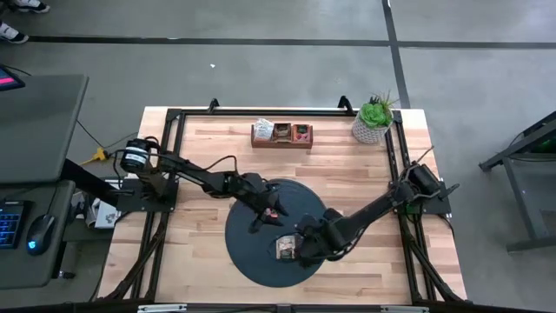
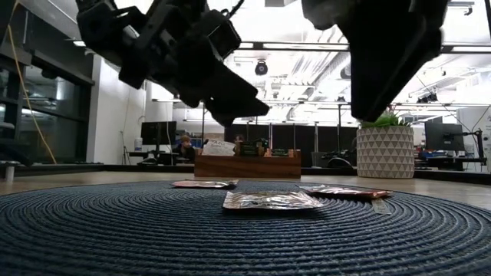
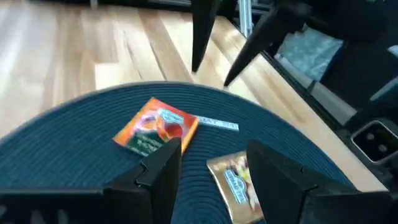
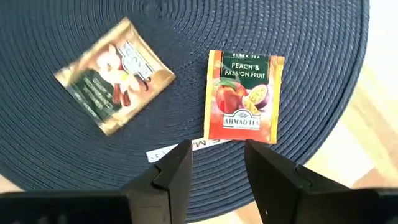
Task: Pick & Place Tea
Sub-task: Put the orange tea bag into the right section of the wooden organizer
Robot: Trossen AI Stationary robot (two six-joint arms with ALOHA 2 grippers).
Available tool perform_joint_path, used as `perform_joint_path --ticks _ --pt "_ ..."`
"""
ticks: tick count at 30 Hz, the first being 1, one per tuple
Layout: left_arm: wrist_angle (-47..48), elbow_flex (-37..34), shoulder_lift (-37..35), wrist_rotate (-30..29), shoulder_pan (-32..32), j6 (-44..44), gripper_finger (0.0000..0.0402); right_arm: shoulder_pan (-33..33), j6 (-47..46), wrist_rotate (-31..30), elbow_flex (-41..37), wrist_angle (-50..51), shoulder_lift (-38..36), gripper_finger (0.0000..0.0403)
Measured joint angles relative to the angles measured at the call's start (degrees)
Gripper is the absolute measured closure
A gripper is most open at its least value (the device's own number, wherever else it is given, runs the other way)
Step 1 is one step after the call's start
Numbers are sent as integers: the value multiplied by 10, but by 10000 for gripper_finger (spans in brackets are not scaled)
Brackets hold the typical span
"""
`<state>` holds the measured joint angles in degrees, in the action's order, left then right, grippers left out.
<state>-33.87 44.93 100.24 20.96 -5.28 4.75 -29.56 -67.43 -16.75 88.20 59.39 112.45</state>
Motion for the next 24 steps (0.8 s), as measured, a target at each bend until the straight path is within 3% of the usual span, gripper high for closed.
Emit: perform_joint_path --ticks 4,9,17,20,24 --pt "-11 19 17 18 0 0 220 -21 -85 -26 -18 -9 -17 264" --pt "-9 24 21 16 0 0 220 -54 -189 -47 -147 -134 -88 265" --pt "-5 23 21 -9 0 -1 220 -60 -135 -95 -325 -362 -185 275" --pt "-8 24 25 -14 0 -4 220 -56 -120 -101 -366 -412 -193 308" --pt "-6 23 45 -12 0 1 220 -50 -105 -98 -412 -473 -192 386"
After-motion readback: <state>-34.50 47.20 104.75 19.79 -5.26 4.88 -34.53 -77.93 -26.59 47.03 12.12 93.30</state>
